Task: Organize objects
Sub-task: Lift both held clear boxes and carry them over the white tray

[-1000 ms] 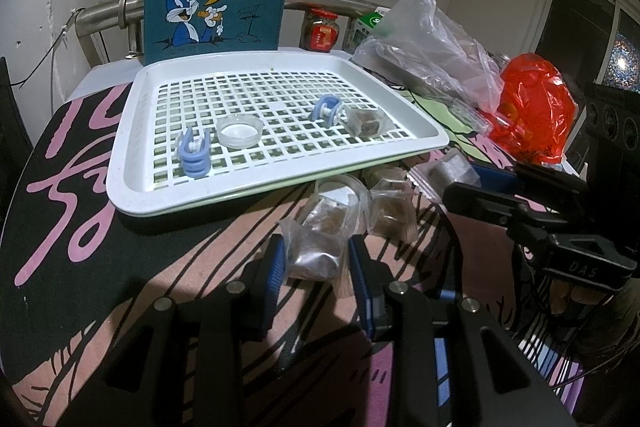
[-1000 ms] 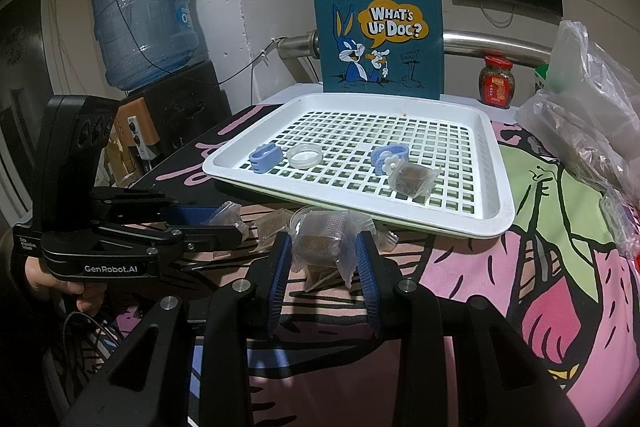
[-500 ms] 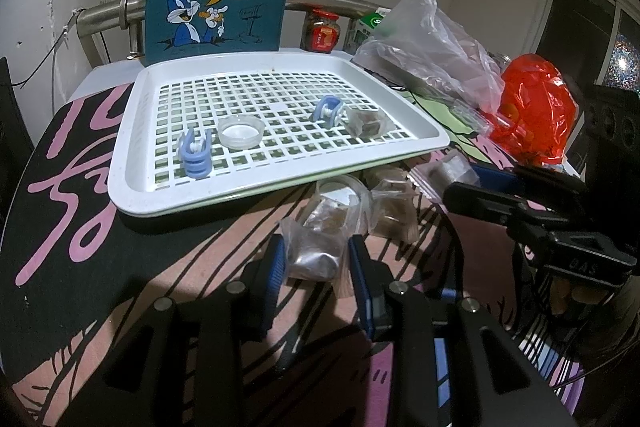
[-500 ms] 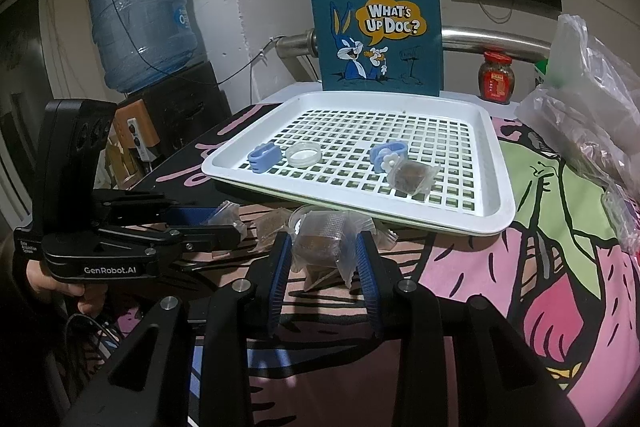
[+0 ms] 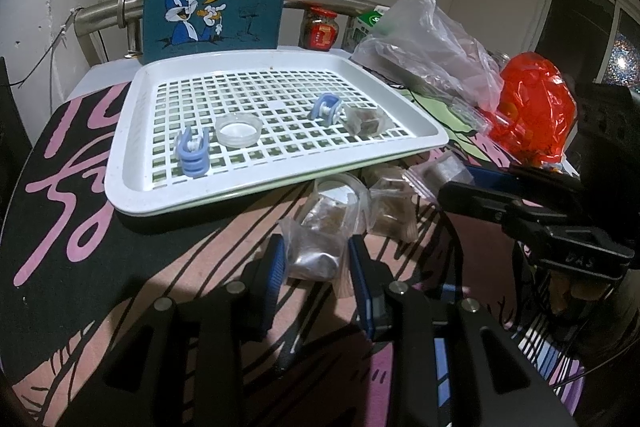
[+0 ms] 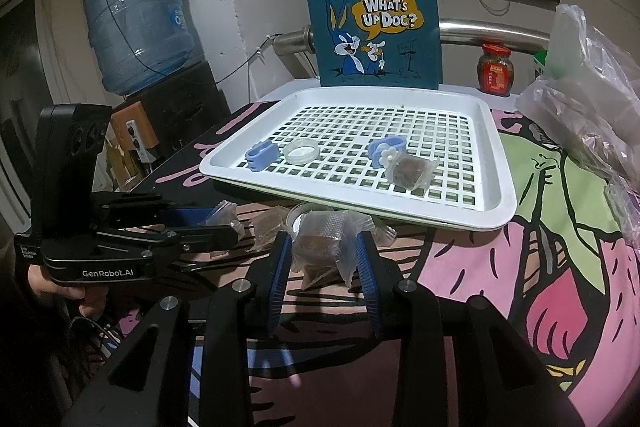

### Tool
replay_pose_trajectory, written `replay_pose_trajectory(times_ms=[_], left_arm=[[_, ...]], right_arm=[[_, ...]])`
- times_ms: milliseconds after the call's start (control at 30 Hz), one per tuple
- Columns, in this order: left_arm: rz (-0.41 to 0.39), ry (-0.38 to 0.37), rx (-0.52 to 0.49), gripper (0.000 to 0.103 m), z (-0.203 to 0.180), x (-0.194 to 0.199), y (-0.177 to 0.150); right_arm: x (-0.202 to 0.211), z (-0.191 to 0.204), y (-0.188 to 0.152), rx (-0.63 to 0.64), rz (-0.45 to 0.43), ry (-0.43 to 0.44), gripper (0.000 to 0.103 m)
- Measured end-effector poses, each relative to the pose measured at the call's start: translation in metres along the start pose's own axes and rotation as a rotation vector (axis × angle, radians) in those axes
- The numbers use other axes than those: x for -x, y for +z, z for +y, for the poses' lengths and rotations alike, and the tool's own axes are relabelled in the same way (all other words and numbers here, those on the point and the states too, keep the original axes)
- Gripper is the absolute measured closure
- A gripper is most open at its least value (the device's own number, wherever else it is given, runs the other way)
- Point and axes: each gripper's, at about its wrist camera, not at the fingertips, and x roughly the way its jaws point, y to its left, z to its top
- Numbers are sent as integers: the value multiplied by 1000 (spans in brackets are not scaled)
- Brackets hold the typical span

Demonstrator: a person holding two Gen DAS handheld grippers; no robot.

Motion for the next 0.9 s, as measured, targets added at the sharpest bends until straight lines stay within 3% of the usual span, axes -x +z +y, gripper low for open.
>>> replay_pose_trajectory(times_ms=[333,667,900], left_arm=[[-42,-16,19,72,8,15,17],[-90,75,73,72,55,22,54],[-67,104,108,72,76,-3,74]], right_arm=[[10,-10,25,-24,-33,31,71],[26,-40,76,-95,-141,39,71],[2,-66,83,-188,-93,38,71]])
